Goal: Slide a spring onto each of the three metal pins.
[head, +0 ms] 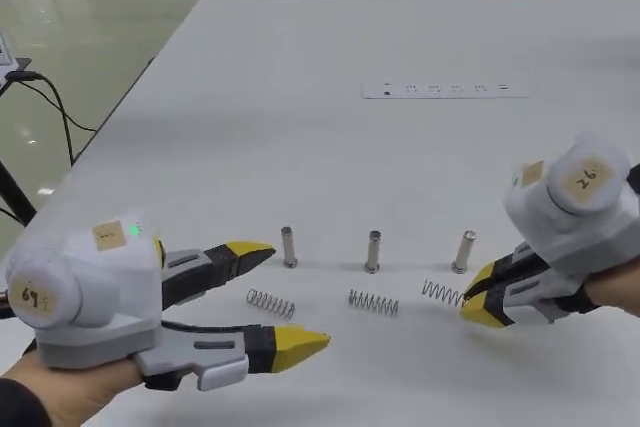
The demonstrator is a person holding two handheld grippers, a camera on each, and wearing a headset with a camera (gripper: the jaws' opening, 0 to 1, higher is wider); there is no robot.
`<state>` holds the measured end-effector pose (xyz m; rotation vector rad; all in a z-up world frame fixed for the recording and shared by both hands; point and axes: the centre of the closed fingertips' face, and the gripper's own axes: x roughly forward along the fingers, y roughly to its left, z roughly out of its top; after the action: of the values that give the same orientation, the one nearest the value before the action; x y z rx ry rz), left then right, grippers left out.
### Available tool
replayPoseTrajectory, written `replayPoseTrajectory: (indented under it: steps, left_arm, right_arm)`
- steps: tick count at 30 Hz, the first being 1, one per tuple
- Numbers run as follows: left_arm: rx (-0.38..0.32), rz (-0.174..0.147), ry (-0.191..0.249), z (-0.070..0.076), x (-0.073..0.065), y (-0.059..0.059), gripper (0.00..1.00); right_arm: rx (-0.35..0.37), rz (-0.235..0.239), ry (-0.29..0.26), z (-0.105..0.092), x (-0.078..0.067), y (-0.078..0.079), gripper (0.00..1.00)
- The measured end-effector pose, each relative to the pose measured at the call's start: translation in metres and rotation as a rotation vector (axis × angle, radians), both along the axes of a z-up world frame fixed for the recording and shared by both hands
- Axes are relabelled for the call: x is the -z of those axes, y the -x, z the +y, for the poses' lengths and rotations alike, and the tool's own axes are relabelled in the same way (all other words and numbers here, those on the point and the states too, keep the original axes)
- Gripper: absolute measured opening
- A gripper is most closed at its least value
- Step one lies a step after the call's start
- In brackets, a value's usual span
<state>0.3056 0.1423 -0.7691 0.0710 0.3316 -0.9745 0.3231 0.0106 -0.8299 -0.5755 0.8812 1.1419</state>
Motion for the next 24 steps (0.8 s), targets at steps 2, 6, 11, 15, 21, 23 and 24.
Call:
replayPoseTrajectory:
  steps: [2,6,11,15,21,23,24]
  left_arm:
    - [0.025,-0.003,-0.007,-0.005,-0.002,0.0,0.58]
    - [0.092,0.005,-0.023,-0.016,-0.004,0.002,0.53]
    - [0.141,0.009,-0.026,-0.026,-0.01,0.001,0.5]
    - [0.174,0.017,-0.021,-0.034,-0.012,0.0,0.44]
    - [0.204,0.024,-0.032,-0.045,-0.011,-0.002,0.39]
    - [0.214,0.017,-0.031,-0.049,-0.013,-0.003,0.37]
    - [0.216,0.017,-0.029,-0.05,-0.013,-0.004,0.37]
  right_arm:
    - [-0.013,-0.005,0.001,0.002,-0.003,0.0,0.07]
    - [-0.037,-0.012,-0.005,0.009,-0.012,0.002,0.07]
    - [-0.067,-0.023,-0.014,0.019,-0.026,0.005,0.07]
    - [-0.086,-0.037,-0.019,0.024,-0.033,0.005,0.07]
    - [-0.129,-0.049,-0.018,0.033,-0.041,0.009,0.07]
    - [-0.143,-0.053,-0.016,0.036,-0.043,0.01,0.07]
    - [-0.147,-0.054,-0.015,0.037,-0.043,0.011,0.07]
